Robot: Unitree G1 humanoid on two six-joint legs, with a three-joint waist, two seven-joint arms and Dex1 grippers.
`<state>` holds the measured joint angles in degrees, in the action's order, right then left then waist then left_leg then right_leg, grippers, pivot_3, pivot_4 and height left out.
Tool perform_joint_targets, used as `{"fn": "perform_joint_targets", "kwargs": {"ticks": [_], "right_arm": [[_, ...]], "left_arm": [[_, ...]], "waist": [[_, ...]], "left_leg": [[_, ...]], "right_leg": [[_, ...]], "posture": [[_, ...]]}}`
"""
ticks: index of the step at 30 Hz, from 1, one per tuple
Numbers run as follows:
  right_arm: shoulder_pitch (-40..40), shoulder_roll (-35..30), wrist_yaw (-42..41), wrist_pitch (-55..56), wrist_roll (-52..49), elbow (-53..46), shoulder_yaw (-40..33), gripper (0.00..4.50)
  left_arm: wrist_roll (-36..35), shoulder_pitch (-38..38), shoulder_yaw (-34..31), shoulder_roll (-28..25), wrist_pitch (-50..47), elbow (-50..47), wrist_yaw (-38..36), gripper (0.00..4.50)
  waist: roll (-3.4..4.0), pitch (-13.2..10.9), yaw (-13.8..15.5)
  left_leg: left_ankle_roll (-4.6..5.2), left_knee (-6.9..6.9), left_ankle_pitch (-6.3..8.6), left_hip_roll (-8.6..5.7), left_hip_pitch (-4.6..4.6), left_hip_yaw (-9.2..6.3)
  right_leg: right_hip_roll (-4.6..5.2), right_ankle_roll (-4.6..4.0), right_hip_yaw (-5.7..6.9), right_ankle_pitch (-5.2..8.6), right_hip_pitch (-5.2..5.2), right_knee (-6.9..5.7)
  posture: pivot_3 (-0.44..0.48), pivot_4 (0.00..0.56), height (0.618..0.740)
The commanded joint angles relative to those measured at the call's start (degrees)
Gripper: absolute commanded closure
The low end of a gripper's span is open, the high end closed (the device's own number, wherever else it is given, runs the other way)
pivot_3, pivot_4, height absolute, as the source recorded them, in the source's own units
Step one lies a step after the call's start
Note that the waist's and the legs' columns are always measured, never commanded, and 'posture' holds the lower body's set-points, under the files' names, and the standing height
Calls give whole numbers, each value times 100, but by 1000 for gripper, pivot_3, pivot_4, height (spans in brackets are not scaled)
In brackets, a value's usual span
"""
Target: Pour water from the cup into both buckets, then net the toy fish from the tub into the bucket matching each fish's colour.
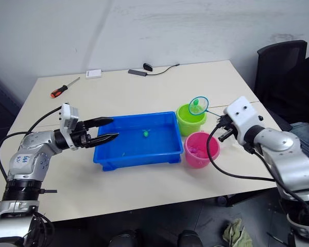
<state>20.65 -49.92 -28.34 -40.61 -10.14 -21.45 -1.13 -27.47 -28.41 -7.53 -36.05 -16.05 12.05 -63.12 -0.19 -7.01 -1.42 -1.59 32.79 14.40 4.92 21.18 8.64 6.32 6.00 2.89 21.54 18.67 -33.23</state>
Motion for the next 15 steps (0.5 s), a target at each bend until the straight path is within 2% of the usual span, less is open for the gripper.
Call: {"fn": "perform_joint_targets", "kwargs": {"ticks": [1, 9, 15], "right_arm": [[-80, -322, 185, 1071, 1002, 205, 333, 4500], [-129, -623, 523, 2679, 2624, 746, 784, 4500], [-212, -846, 771, 3382, 3432, 918, 885, 4500]], "left_arm": [[2, -89, -35, -11, 108, -64, -65, 829], [-1, -2, -77, -25, 93, -136, -42, 829], [0, 38, -82, -10, 99, -158, -20, 829]], "waist": [[3, 0, -1], [3, -4, -5], [4, -4, -6]], "left_leg": [[-6, 0, -3, -2, 0, 0], [-14, -3, -11, -5, 0, 6], [-15, -2, -12, -6, 0, 6]], "right_leg": [[2, 2, 1, -1, 2, 5], [7, 23, 1, -12, -7, 26], [6, 23, 1, -12, -7, 26]], "posture": [[0, 150, 733], [0, 150, 733], [0, 150, 733]]}}
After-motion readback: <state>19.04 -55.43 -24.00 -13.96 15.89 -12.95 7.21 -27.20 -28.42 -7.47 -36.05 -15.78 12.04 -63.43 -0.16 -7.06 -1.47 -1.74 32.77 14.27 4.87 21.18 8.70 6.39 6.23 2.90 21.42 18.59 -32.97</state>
